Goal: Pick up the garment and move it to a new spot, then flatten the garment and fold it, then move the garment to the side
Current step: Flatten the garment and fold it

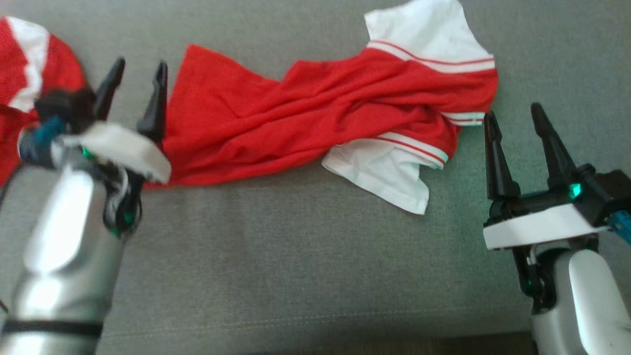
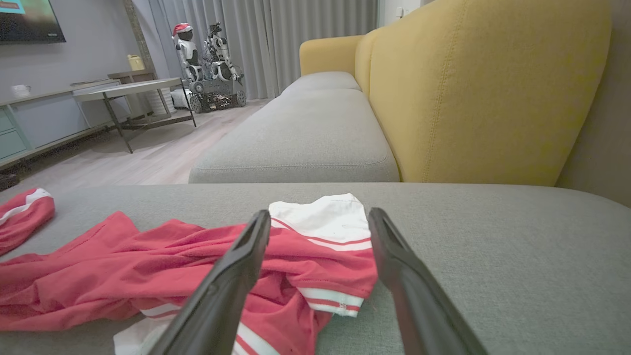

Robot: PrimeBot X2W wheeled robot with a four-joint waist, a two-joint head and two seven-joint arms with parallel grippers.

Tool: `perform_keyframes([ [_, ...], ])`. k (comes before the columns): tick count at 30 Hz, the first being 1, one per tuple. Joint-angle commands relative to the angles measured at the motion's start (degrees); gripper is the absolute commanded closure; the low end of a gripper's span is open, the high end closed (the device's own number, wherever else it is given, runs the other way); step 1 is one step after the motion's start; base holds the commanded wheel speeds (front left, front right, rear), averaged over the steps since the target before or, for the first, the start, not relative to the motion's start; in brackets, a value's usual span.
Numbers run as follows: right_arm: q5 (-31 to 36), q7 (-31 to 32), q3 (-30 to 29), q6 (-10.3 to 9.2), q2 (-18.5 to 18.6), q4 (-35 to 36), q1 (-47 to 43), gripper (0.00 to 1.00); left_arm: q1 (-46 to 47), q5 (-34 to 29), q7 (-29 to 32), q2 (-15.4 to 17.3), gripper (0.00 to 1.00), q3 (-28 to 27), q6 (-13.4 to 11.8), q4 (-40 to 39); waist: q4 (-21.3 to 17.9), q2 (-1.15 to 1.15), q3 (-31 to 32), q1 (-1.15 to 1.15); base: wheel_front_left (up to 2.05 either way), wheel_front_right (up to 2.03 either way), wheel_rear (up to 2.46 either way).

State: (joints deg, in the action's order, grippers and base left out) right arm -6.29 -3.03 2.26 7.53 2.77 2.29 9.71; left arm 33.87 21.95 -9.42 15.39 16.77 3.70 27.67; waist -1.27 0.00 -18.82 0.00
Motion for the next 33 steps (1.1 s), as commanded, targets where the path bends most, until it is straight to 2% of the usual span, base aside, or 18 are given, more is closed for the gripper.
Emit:
perform_keyframes([
  [1, -0.43, -0.54, 1.53, -0.04, 0.11, 1.84, 1.56, 0.00, 3.40, 0.11, -0.32, 1.60, 0.00, -1.65, 0.39, -0.83, -1.60, 0.00, -2.43, 0.00, 0.00, 0.00, 0.00],
  [7, -1.51, -1.79, 2.80, -0.04, 0.11, 1.64, 3.25, 0.00, 12.97, 1.04, -1.00, 1.63, 0.00, 0.03, 2.78, 12.69, -3.63, 0.00, -6.41, 0.00, 0.00, 0.00, 0.00],
  [12, -2.32, -2.30, 3.73, -0.04, 0.11, 1.26, 4.04, 0.00, 17.50, 2.88, -0.59, 2.21, 0.00, 2.16, 3.64, 21.90, -5.11, 0.00, -8.26, 0.00, 0.00, 0.00, 0.00],
  [19, -2.87, -2.31, 3.16, -0.04, 0.11, 0.83, 4.69, 0.00, 19.81, 9.52, 2.20, 2.02, 0.00, 9.40, 3.77, 26.86, -5.62, 0.00, -8.60, 0.00, 0.00, 0.00, 0.00],
  [20, -2.90, -2.21, 3.02, -0.04, 0.11, 0.76, 4.85, 0.00, 19.99, 10.37, 2.19, 2.23, 0.45, 10.47, 3.77, 26.98, -5.60, 0.00, -8.51, 0.00, 0.00, 0.00, 0.00],
  [21, -2.93, -2.10, 2.74, -0.04, 0.11, 0.67, 5.08, 0.00, 20.10, 11.20, 2.01, 2.39, 1.00, 11.49, 3.77, 27.05, -5.54, 0.00, -8.37, 0.00, 0.00, 0.00, 0.00],
  [27, -2.73, -1.01, 0.62, -0.04, 0.11, -1.50, 9.41, 0.00, 21.02, 14.14, -1.91, 2.77, 1.00, 15.69, 3.78, 27.97, -4.44, 0.00, -6.75, 0.00, 0.00, 0.00, 0.00],
  [33, -2.38, 1.32, -1.23, -0.04, 0.10, -7.42, 18.07, 0.00, 22.27, 16.31, -4.50, 1.51, 1.00, 17.95, 3.78, 28.27, -1.64, 0.00, -5.81, 0.00, 0.00, 0.00, 0.00],
])
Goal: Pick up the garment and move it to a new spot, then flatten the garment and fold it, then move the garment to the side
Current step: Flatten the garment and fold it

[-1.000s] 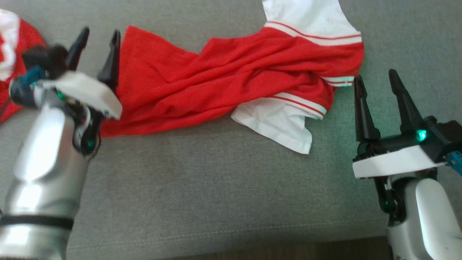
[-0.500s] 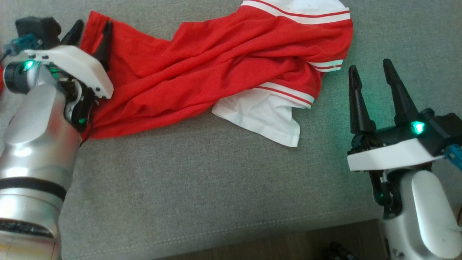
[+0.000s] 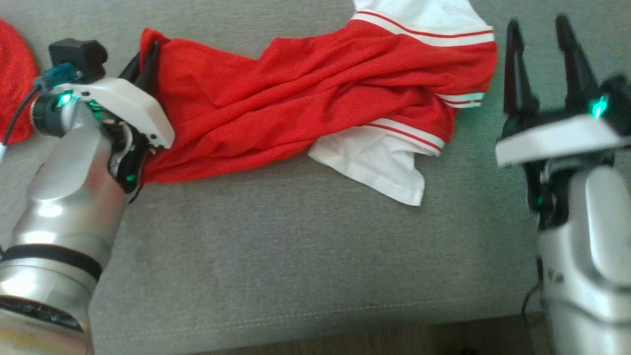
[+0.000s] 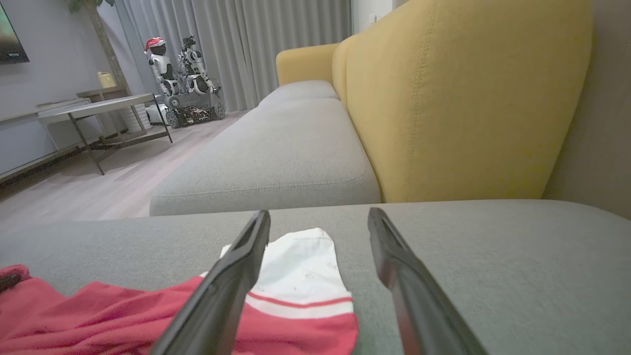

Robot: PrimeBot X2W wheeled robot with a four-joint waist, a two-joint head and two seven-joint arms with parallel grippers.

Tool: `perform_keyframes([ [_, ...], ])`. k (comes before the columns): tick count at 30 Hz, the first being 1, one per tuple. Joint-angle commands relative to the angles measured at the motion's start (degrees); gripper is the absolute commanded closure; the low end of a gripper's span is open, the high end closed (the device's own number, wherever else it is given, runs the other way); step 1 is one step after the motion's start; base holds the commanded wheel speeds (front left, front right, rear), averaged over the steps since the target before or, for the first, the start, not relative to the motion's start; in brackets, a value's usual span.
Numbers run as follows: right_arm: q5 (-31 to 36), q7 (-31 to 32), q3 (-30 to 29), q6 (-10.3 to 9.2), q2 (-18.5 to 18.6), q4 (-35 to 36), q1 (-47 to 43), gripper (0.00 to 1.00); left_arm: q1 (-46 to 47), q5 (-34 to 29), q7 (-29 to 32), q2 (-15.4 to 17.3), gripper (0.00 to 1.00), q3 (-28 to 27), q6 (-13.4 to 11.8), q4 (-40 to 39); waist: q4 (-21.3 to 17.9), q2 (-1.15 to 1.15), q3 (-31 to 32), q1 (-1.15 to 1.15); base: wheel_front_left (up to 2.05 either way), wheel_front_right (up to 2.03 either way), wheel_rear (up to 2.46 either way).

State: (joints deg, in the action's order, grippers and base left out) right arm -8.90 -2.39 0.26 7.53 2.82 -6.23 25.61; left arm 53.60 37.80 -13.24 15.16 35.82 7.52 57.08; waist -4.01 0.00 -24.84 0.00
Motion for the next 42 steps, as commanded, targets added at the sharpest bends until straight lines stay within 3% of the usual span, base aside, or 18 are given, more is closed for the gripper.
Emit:
perform_keyframes([
  [1, 0.32, 1.25, 0.52, -0.04, 0.06, -0.49, 4.03, 0.00, 2.78, 0.74, -0.94, 1.53, 1.00, -0.83, -0.04, -1.34, 1.62, 0.00, 0.07, 0.00, 0.00, 0.00, 0.00],
  [10, 1.43, 6.38, -2.04, -0.04, 3.23, -23.04, 21.53, 0.00, 4.32, 1.79, -1.72, -1.49, 1.00, 1.19, -0.04, -5.22, 8.04, 0.00, -2.15, 0.00, 0.00, 0.00, 0.00],
  [11, 1.43, 6.38, -2.04, -0.04, 3.23, -23.04, 21.53, 0.00, 4.32, 1.79, -1.72, -1.49, 1.00, 1.19, -0.04, -5.22, 8.04, 0.00, -2.15, 0.00, 0.00, 0.00, 0.00],
  [19, 6.22, 8.71, -7.46, -0.04, 7.07, -44.16, 31.59, 0.00, 3.34, 0.58, -1.74, -3.69, 1.00, 0.76, -0.04, -10.28, 12.80, 0.00, -3.34, 0.00, 0.00, 0.00, 0.00],
  [25, 8.45, 9.09, -10.47, -0.04, 7.30, -53.80, 35.40, 0.00, 2.04, 0.03, -1.75, -3.79, 1.00, 0.49, -0.04, -12.62, 14.16, 0.00, -3.23, 0.00, 0.00, 0.00, 0.00],
  [26, 8.44, 8.83, -10.79, -0.04, 7.20, -54.88, 35.78, 0.54, 1.76, -0.02, -1.75, -3.64, 1.00, 0.35, -0.04, -13.00, 14.22, 0.00, -3.04, 0.00, 0.00, 0.00, 0.00],
  [27, 8.18, 8.73, -11.15, -0.04, 7.03, -56.04, 36.01, 1.00, 1.42, -0.07, -1.75, -3.42, 1.00, 0.13, -0.04, -13.33, 14.21, 0.00, -2.77, 0.00, 0.00, 0.00, 0.00],
  [35, 6.26, -1.52, -6.78, -0.04, 4.67, -56.45, 36.61, 1.00, -2.98, -2.74, -1.75, -0.06, 1.00, -6.85, -0.03, -19.71, 11.87, 0.00, 0.38, 0.00, 0.00, 0.00, 0.00],
  [40, 2.39, -8.27, -1.94, -0.04, 3.65, -52.25, 33.52, 1.00, -8.48, -5.44, -1.75, 1.48, 1.00, -12.67, -0.04, -25.54, 9.98, 0.00, 4.17, 0.00, 0.00, 0.00, 0.00],
  [42, -0.13, -10.06, 1.19, -0.04, 3.77, -47.58, 30.10, 1.00, -12.21, -6.92, -1.75, 1.88, 1.00, -15.65, -0.18, -29.48, 9.15, 0.00, 6.55, 0.00, 0.00, 0.00, 0.00],
])
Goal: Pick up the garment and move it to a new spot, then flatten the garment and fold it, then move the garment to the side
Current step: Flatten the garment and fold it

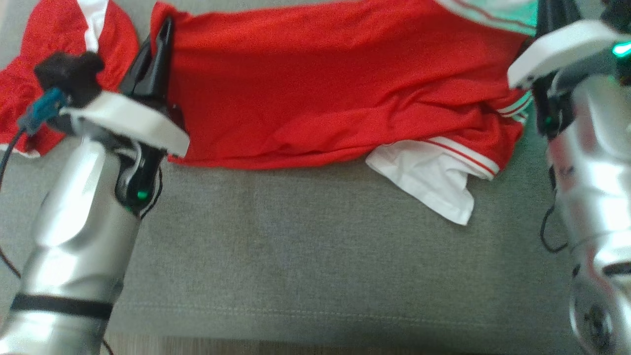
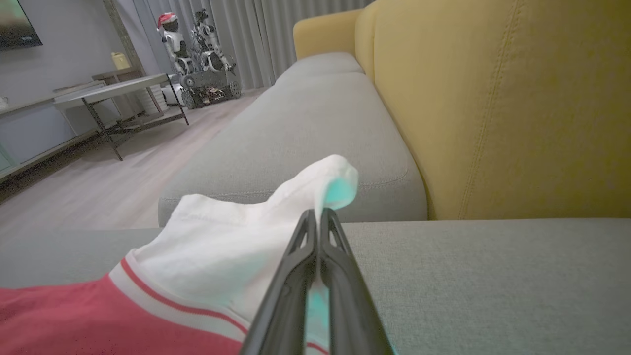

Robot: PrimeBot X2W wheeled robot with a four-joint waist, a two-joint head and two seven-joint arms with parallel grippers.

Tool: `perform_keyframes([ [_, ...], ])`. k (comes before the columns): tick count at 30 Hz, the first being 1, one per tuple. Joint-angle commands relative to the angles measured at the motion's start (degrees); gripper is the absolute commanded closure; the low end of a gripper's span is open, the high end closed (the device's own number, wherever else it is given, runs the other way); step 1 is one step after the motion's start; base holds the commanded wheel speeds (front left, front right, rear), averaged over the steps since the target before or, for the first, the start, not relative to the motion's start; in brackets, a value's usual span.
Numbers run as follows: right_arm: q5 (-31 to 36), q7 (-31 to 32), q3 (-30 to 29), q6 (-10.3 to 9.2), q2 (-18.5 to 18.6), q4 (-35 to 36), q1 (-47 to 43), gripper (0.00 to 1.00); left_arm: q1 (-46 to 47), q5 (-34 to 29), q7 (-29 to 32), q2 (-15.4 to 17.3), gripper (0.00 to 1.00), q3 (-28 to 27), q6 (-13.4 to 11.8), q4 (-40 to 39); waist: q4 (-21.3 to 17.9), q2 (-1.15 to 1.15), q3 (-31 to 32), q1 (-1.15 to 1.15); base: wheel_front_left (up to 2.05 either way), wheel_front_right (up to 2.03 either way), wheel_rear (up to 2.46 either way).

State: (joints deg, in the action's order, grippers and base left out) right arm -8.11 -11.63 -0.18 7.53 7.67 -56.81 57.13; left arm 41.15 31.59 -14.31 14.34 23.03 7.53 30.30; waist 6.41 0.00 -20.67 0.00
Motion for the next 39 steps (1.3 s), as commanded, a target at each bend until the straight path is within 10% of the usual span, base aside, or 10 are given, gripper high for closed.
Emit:
perform_keyframes([
  [1, -1.85, -1.26, 2.39, -0.04, -0.85, 5.10, -2.84, 1.00, -1.07, -1.20, -0.69, 2.77, 1.00, -3.67, -0.29, -4.04, -1.49, 0.00, 3.29, 0.00, 0.00, 0.00, 0.00],
  [23, -4.39, 19.57, -3.30, -0.04, -0.84, 74.58, -35.35, 1.00, -19.60, -3.94, 4.16, 9.87, 1.00, -14.14, -8.92, -42.46, -4.93, 0.00, 14.30, 0.00, 0.00, 0.00, 0.00],
  [39, -6.17, 27.92, -7.54, -0.04, 1.77, 84.92, -24.95, 1.00, -15.52, -5.39, 10.41, 11.17, 1.00, -15.00, -13.11, -55.90, -5.23, 0.00, 16.79, 0.00, 0.00, 0.00, 0.00],
])
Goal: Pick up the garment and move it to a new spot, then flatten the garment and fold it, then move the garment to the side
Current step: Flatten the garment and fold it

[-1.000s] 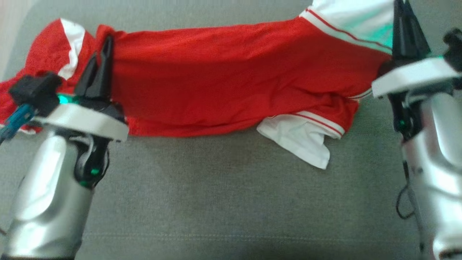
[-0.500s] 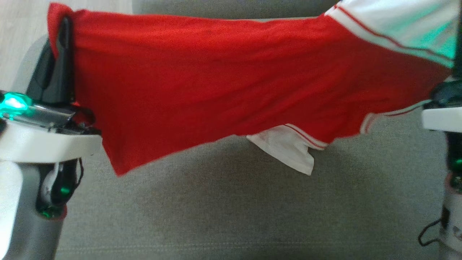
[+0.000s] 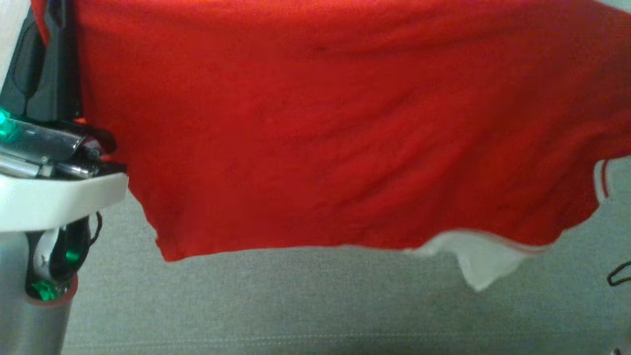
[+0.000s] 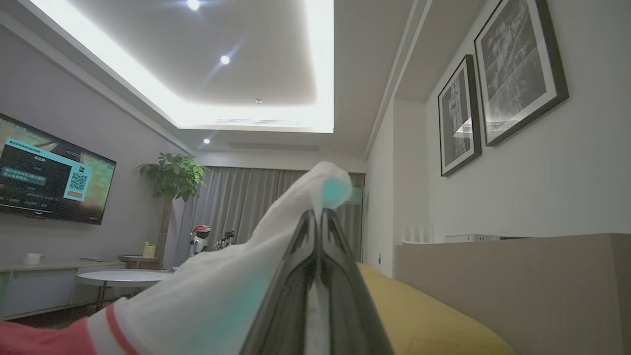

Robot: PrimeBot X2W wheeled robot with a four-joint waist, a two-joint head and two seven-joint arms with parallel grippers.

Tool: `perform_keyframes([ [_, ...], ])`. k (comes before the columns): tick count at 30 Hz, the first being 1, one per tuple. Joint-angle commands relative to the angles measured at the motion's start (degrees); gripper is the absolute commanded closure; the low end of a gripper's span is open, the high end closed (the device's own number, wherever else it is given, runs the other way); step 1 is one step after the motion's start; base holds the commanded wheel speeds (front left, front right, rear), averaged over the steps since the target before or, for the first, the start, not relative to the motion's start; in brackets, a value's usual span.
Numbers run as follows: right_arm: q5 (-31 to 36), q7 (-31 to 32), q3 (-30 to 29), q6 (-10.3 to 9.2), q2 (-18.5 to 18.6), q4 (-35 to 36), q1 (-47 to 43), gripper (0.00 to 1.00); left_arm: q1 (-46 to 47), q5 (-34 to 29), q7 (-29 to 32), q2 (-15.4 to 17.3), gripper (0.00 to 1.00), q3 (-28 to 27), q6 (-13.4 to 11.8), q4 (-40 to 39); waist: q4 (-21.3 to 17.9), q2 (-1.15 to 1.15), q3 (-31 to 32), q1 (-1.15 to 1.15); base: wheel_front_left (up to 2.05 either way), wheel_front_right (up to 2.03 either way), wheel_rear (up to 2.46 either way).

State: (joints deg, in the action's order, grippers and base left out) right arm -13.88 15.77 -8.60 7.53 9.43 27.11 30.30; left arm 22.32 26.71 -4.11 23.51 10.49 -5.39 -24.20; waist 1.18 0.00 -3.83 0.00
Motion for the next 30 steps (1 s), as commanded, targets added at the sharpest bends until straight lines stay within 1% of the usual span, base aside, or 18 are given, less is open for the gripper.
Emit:
perform_keyframes([
  [1, -0.64, 0.64, 0.79, -0.04, -0.02, 0.35, 2.08, 1.00, 3.47, -0.34, 0.19, 1.84, 1.00, -2.23, -0.09, -1.03, -0.01, 0.00, -0.10, 0.00, 0.00, 0.00, 0.00],
  [4, -1.46, 0.59, 0.46, -0.04, -0.31, -2.13, 2.71, 1.00, 4.26, 0.42, -0.11, 1.30, 1.00, -1.66, 0.43, 0.79, -0.08, 0.00, -0.58, 0.00, 0.00, 0.00, 0.00],
  [8, -2.92, -0.02, 0.86, -0.04, -0.67, -7.14, 4.69, 1.00, 7.05, 1.74, -0.86, 0.50, 1.00, -0.63, 2.10, 5.15, -0.01, 0.00, -2.05, 0.00, 0.00, 0.00, 0.00],
  [12, -3.65, -1.46, 2.60, -0.04, -1.02, -14.48, 9.56, 1.00, 13.06, 2.83, -1.96, -0.56, 1.00, 0.63, 4.61, 12.70, 0.14, 0.00, -4.25, 0.00, 0.00, 0.00, 0.00],
  [15, -4.23, -3.64, 4.15, -0.04, -1.27, -22.35, 16.29, 1.00, 20.23, 2.85, -3.13, -1.55, 1.00, 1.75, 6.81, 20.53, 0.30, 0.00, -6.61, 0.00, 0.00, 0.00, 0.00],
  [16, -4.23, -3.64, 4.15, -0.04, -1.27, -22.35, 16.29, 1.00, 20.23, 2.85, -3.13, -1.55, 1.00, 1.75, 6.81, 20.53, 0.30, 0.00, -6.61, 0.00, 0.00, 0.00, 0.00],
  [17, -4.32, -5.94, 5.54, -0.04, -1.51, -28.63, 21.34, 1.00, 25.46, 2.67, -4.48, -2.56, 1.00, 2.61, 8.29, 26.91, 0.42, 0.00, -7.87, 0.00, 0.00, 0.00, 0.00],
  [18, -4.32, -5.94, 5.54, -0.04, -1.51, -28.63, 21.34, 1.00, 25.46, 2.67, -4.48, -2.56, 1.00, 2.61, 8.29, 26.91, 0.42, 0.00, -7.87, 0.00, 0.00, 0.00, 0.00],
  [21, -4.25, -10.24, 6.98, -0.04, -1.99, -38.96, 29.25, 1.00, 33.56, 2.06, -7.24, -4.20, 1.00, 3.67, 9.94, 37.10, 0.71, 0.00, -9.59, 0.00, 0.00, 0.00, 0.00],
  [25, -3.66, -18.79, 8.72, -0.04, -2.52, -52.69, 38.83, 1.00, 42.47, 0.91, -9.98, -6.38, 1.00, 5.20, 11.58, 49.68, 0.96, 0.00, -10.51, 0.00, 0.00, 0.00, 0.00],
  [28, -3.61, -24.96, 10.70, -0.04, -3.08, -60.95, 44.97, 1.00, 47.13, 0.11, -10.73, -7.77, 1.00, 5.71, 12.25, 56.20, 1.22, 0.00, -11.37, 0.00, 0.00, 0.00, 0.00],
  [30, -3.43, -27.19, 13.60, -0.04, -3.51, -65.67, 48.01, 1.00, 48.98, -0.32, -10.83, -8.34, 1.00, 5.16, 12.51, 58.52, 1.08, 0.00, -12.48, 0.00, 0.00, 0.00, 0.00],
])
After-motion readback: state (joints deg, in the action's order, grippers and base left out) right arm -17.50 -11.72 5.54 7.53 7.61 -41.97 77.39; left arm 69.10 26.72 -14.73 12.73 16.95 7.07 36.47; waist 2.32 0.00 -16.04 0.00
